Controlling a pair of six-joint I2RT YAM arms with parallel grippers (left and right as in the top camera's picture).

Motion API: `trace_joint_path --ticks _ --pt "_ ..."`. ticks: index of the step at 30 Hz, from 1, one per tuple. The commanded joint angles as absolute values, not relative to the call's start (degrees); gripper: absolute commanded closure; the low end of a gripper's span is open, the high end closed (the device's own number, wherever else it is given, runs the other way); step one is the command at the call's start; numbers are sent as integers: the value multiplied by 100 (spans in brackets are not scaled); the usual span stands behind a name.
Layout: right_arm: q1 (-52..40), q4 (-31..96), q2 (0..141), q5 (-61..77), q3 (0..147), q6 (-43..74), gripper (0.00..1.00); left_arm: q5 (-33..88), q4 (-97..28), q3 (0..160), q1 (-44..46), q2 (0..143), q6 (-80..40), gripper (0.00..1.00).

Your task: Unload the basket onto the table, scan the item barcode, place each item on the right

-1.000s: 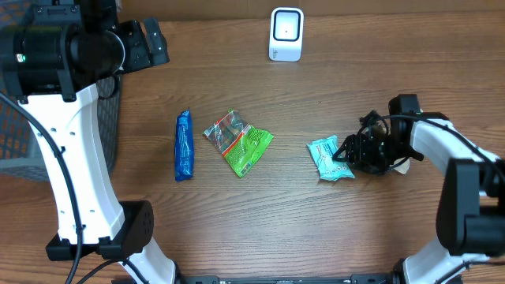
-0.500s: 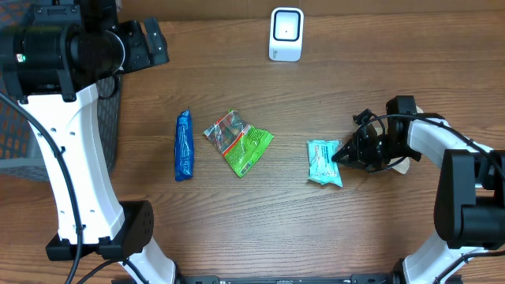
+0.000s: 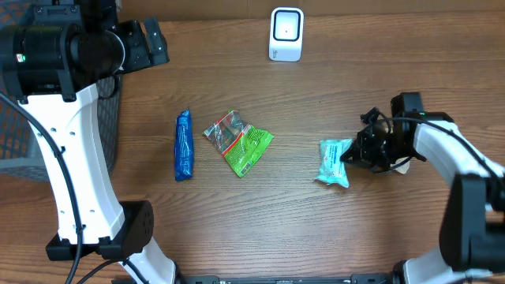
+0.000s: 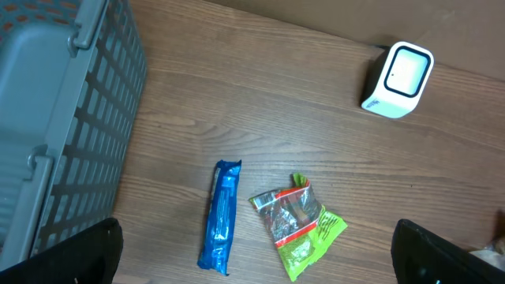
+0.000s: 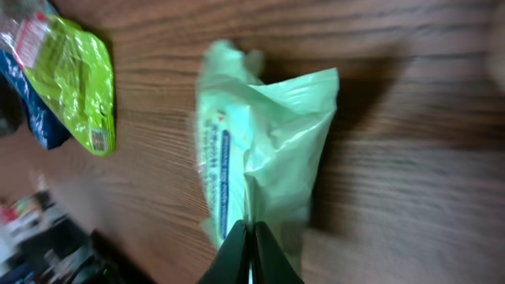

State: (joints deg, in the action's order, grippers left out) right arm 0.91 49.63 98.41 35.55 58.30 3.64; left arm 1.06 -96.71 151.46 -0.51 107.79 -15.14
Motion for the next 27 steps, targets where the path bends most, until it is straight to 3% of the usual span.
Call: trace_joint_path --ticks 1,11,13,17,19,27 --pt "-97 5035 9126 2849 6012 784 96 154 -9679 15115 -67 10849 -1636 0" --pt "-941 5317 8637 825 6010 2047 96 156 -9679 15115 -67 10849 -1636 0" --pt "-910 5443 8637 558 6010 2541 86 156 -9679 15115 -67 10849 -1636 0" --pt "-563 5669 8650 838 6001 2919 43 154 -9679 15115 -67 10849 -1634 0" --pt "-370 5645 8674 1286 5944 2766 31 154 -9679 15115 -67 10849 -1634 0" --pt "-67 4410 8831 2676 5009 2410 33 154 -9679 15115 -67 10849 -1634 0"
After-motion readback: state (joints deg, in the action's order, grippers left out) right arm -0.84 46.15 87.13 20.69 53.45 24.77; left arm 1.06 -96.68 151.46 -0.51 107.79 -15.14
